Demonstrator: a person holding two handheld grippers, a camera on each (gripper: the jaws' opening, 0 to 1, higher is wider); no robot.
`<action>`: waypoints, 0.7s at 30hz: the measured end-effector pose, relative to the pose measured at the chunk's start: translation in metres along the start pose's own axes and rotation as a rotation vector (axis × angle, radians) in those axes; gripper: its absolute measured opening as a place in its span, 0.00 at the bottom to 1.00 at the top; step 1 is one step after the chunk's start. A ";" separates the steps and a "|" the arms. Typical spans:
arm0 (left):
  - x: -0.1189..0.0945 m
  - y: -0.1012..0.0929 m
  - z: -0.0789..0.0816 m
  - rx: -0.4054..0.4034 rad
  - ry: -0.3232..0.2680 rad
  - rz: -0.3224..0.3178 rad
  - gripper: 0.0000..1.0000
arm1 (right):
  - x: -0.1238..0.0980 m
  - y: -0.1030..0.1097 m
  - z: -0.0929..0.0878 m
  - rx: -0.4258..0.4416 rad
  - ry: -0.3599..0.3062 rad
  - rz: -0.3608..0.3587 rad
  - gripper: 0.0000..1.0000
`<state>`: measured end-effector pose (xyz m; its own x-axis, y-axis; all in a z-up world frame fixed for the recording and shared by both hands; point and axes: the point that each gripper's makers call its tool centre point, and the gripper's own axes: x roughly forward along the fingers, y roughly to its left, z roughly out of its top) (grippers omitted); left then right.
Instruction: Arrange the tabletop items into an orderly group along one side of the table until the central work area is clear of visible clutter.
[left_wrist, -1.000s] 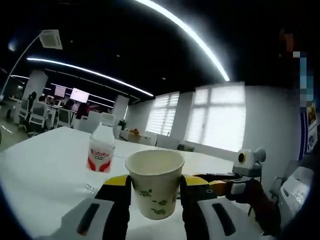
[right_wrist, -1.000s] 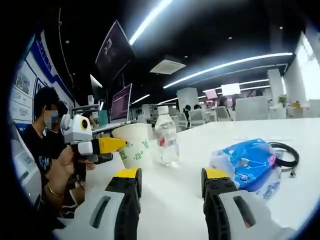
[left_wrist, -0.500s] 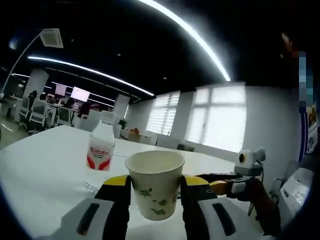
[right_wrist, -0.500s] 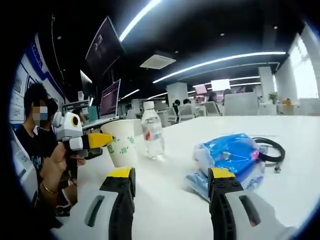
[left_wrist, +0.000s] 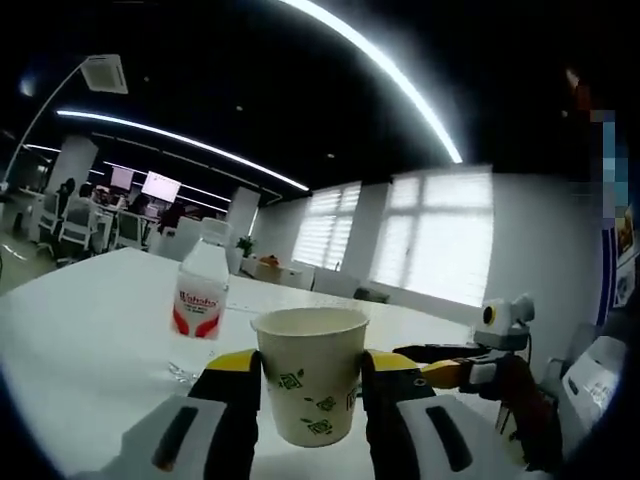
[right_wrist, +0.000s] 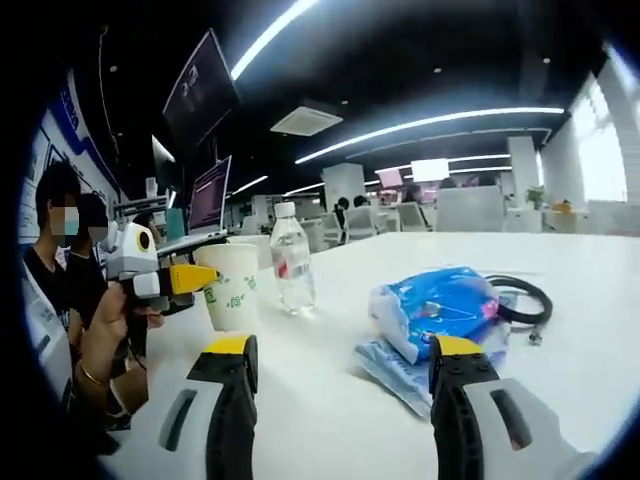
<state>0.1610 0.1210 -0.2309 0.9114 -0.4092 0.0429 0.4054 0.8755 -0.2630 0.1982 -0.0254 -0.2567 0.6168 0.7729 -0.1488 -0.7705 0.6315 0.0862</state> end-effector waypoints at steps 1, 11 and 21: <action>0.000 0.000 0.000 -0.002 -0.001 -0.001 0.38 | 0.000 0.000 0.000 -0.004 -0.001 -0.002 0.69; 0.006 0.000 -0.002 0.025 0.005 0.001 0.37 | -0.007 -0.005 0.001 -0.018 0.001 -0.021 0.71; 0.014 0.006 -0.005 0.102 0.016 0.038 0.37 | -0.014 -0.014 0.003 -0.033 0.004 -0.048 0.72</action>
<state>0.1755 0.1196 -0.2367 0.9254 -0.3786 0.0192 0.3765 0.9117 -0.1644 0.2007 -0.0454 -0.2531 0.6524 0.7416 -0.1559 -0.7451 0.6653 0.0465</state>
